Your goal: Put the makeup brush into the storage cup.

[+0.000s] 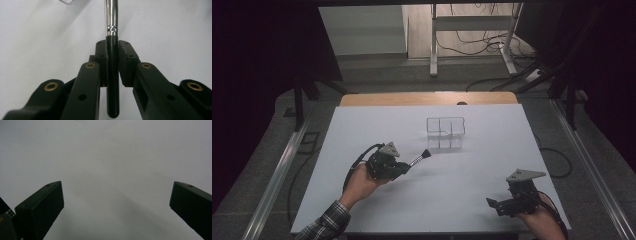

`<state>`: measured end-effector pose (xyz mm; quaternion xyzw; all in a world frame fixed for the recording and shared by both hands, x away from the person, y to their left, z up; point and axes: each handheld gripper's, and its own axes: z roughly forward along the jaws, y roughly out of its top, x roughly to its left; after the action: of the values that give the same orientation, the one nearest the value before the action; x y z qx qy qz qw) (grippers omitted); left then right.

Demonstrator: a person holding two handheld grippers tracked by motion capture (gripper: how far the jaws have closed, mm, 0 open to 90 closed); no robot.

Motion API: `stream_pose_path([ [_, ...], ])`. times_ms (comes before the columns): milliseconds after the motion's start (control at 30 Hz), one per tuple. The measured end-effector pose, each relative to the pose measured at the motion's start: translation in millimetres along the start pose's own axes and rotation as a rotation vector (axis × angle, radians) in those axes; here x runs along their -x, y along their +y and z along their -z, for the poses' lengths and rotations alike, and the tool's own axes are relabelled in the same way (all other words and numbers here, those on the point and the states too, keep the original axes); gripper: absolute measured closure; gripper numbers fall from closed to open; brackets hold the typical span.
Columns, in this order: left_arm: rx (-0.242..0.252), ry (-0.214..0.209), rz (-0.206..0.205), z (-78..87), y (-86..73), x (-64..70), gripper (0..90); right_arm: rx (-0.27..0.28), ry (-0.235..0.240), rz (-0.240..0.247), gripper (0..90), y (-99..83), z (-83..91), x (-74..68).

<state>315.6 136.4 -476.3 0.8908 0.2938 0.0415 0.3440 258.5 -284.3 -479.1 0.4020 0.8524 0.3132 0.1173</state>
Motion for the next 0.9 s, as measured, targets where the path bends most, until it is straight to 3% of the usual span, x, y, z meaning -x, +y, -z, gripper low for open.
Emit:
stream_pose_path([
  [233, 0.018, -0.016, -0.007, 8.0, -2.6, 7.5, 79.1, 0.022, 0.000, -0.001, 0.0, 0.9, 0.9, -0.8],
  [567, 0.081, -0.023, 0.009, 19.4, -7.6, 18.8, 79.1, 0.039, 0.001, 0.008, 0.0, 2.4, 1.5, -2.7],
  [900, 0.124, -0.037, 0.010, 28.3, -14.1, 29.7, 79.1, 0.074, 0.027, 0.022, 0.0, 6.1, 1.6, -7.2],
])
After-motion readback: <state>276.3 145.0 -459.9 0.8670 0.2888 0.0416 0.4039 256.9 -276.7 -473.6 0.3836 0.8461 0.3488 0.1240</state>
